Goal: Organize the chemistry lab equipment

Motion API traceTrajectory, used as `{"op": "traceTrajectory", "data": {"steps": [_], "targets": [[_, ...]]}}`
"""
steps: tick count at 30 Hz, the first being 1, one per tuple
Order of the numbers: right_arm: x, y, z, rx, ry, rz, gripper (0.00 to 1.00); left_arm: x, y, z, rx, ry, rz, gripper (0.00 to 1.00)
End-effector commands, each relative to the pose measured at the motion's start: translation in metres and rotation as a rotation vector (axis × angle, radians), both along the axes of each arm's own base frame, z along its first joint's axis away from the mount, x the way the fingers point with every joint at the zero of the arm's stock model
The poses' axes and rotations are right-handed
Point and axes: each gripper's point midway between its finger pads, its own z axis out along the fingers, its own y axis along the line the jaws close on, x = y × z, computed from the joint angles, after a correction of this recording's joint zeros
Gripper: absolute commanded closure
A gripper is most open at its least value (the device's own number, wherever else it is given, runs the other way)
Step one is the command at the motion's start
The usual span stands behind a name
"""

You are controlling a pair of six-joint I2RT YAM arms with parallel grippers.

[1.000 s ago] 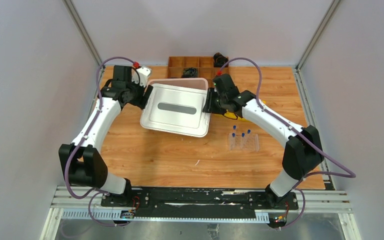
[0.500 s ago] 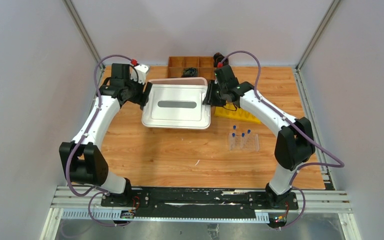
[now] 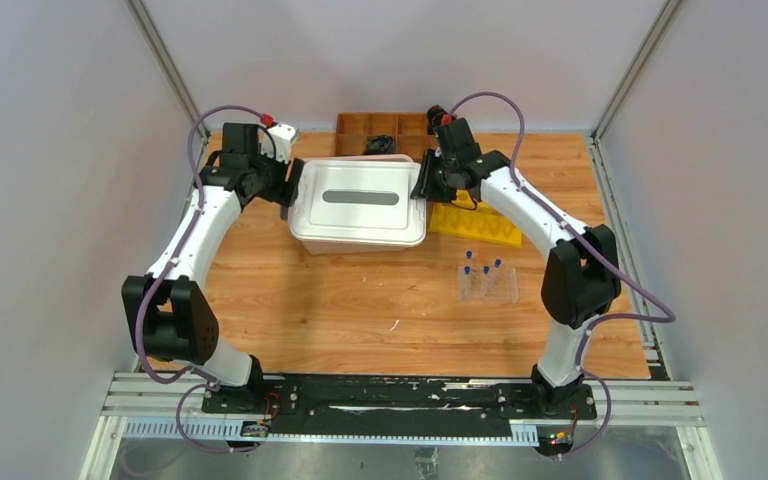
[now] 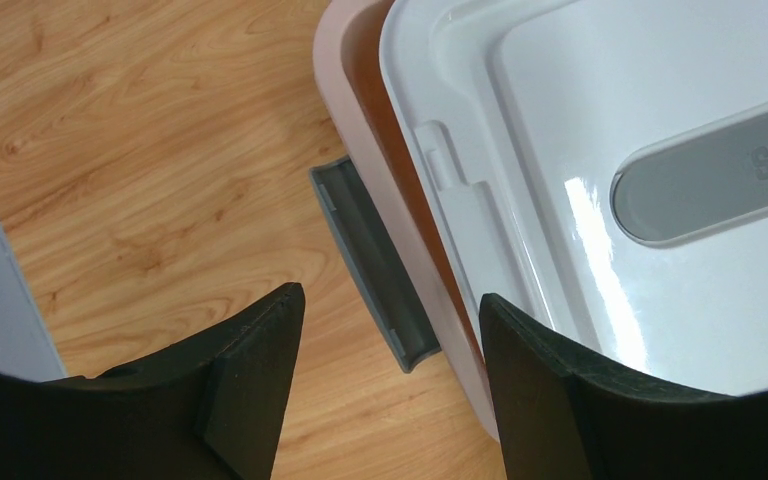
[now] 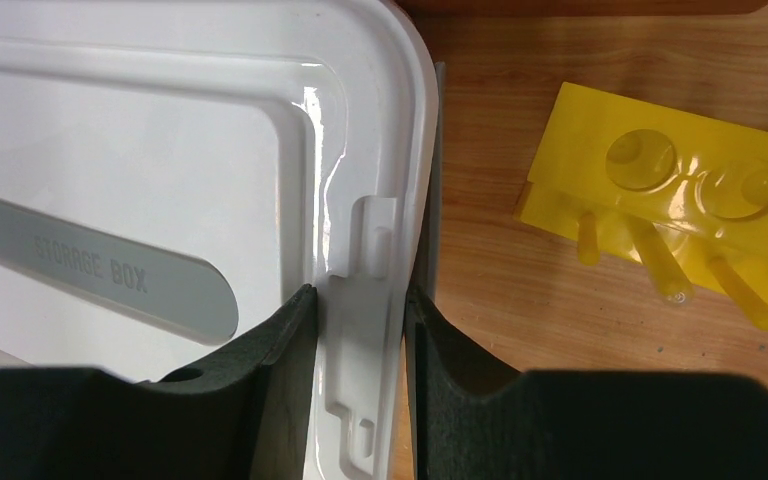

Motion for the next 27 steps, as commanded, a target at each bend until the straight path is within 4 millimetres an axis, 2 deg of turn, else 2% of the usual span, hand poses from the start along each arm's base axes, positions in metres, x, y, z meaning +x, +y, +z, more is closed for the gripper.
{"op": "traceTrajectory", "data": {"steps": [1,8,14,27], "targets": [[0.009,-0.002,0.002,-0.002,0.007,-0.003,0.85,0.012,0.001,0.016,-0.022,-0.053,0.008,0.3],[0.019,0.002,0.002,-0.016,0.009,0.016,0.85,0.014,0.01,0.021,-0.017,-0.046,0.055,0.17],[0.026,0.003,0.01,-0.059,-0.011,0.071,0.79,0.013,0.011,0.012,-0.011,-0.021,0.047,0.17],[0.027,0.02,-0.003,-0.06,0.063,0.18,0.62,0.018,0.01,-0.01,-0.025,0.013,0.065,0.2]]}}
